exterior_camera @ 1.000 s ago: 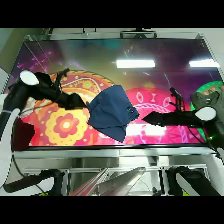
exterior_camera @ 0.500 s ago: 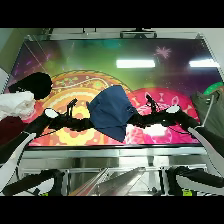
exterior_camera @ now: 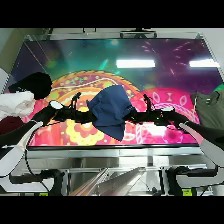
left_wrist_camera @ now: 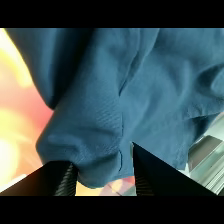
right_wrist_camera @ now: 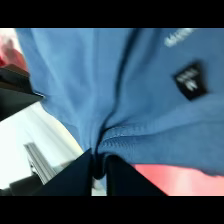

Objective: Fold the shirts.

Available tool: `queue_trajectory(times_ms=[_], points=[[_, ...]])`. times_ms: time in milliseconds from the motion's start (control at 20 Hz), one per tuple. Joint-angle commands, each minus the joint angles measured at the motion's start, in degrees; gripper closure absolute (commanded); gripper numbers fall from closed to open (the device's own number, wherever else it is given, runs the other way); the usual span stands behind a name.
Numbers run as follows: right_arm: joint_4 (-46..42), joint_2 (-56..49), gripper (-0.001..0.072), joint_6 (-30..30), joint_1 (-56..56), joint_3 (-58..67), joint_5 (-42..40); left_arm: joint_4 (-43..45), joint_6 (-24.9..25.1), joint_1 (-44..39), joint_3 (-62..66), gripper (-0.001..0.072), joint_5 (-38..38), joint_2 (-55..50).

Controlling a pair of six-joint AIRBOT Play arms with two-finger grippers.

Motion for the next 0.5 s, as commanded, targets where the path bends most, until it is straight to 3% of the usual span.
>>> queue_trajectory(times_ms=[0,100,150,200,250,300,450], points=[[2.19,-0.66,0.0641,-1.46,0.07,1.88,0.26,1.57,0.28,-0.04,2.19,0.0365,1.05,-0.61],[2.14,-0.66,0.0647,-1.44,0.07,1.92,0.26,1.66,0.31,-0.04,1.38,0.0367,2.32,-0.61],[1.95,-0.66,0.0647,-1.44,0.07,1.92,0.28,1.77,0.31,-0.04,0.83,0.0429,3.37,-0.61],[1.88,-0.66,0.0640,-1.44,0.04,1.90,0.28,2.14,0.31,-0.04,0.66,0.0604,3.65,-0.61],[1.75,-0.66,0.0550,-1.46,0.00,1.90,0.28,2.78,0.31,-0.04,0.70,0.0697,3.13,-0.55],[1.27,-0.66,0.0380,-1.46,-0.07,1.90,0.28,2.89,0.31,0.02,0.94,0.0686,2.14,-0.55],[-7.80,-0.66,0.0353,-0.35,0.00,1.88,0.66,2.93,0.31,0.09,2.47,0.0686,0.90,-0.55]])
